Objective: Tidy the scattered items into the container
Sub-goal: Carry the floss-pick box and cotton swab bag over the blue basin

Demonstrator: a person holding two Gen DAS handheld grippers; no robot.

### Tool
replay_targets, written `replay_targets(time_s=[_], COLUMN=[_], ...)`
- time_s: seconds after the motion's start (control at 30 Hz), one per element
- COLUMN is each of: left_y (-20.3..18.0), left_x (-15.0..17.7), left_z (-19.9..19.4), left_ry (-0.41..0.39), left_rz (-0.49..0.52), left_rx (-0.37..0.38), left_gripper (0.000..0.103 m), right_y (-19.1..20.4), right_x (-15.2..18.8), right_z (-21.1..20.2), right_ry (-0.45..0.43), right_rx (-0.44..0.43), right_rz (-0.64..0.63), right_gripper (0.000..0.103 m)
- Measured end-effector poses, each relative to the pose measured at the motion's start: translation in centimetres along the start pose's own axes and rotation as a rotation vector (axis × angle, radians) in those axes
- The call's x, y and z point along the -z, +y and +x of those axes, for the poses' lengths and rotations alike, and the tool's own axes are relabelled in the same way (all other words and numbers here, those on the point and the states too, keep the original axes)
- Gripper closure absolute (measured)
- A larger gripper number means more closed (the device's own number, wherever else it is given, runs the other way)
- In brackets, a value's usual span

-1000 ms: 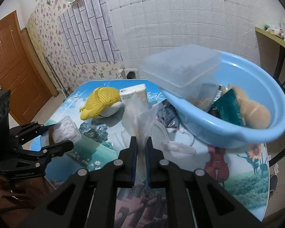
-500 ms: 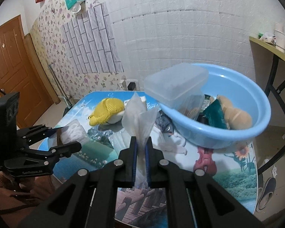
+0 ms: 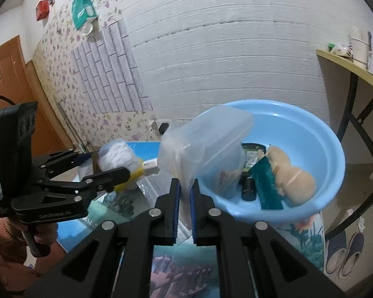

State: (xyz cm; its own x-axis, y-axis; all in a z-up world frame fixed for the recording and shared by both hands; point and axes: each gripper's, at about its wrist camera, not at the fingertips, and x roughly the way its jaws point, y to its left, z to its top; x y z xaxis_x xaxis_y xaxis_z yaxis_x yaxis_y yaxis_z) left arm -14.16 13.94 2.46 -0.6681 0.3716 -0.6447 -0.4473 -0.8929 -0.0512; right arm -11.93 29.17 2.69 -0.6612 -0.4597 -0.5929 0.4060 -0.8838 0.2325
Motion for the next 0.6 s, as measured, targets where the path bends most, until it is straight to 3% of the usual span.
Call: replay_targets(time_s=[0.27, 0.6], left_y=[-1.7, -3.7], left_x=[-3.1, -4.8], left_z=[3.0, 6.6], left_ry=[0.0, 0.028], left_rz=[0.043, 0.086], left_rx=[0.043, 0.083], left_gripper=[0.047, 0.047], right_y=[-3.0, -6.5], right_x=[-1.6, -1.9], right_z=[0.8, 2.4], right_ry=[-0.016, -0.002], right_rx=[0.03, 0.061], right_rz=[0.041, 0.098], right_gripper=[0.095, 0.095])
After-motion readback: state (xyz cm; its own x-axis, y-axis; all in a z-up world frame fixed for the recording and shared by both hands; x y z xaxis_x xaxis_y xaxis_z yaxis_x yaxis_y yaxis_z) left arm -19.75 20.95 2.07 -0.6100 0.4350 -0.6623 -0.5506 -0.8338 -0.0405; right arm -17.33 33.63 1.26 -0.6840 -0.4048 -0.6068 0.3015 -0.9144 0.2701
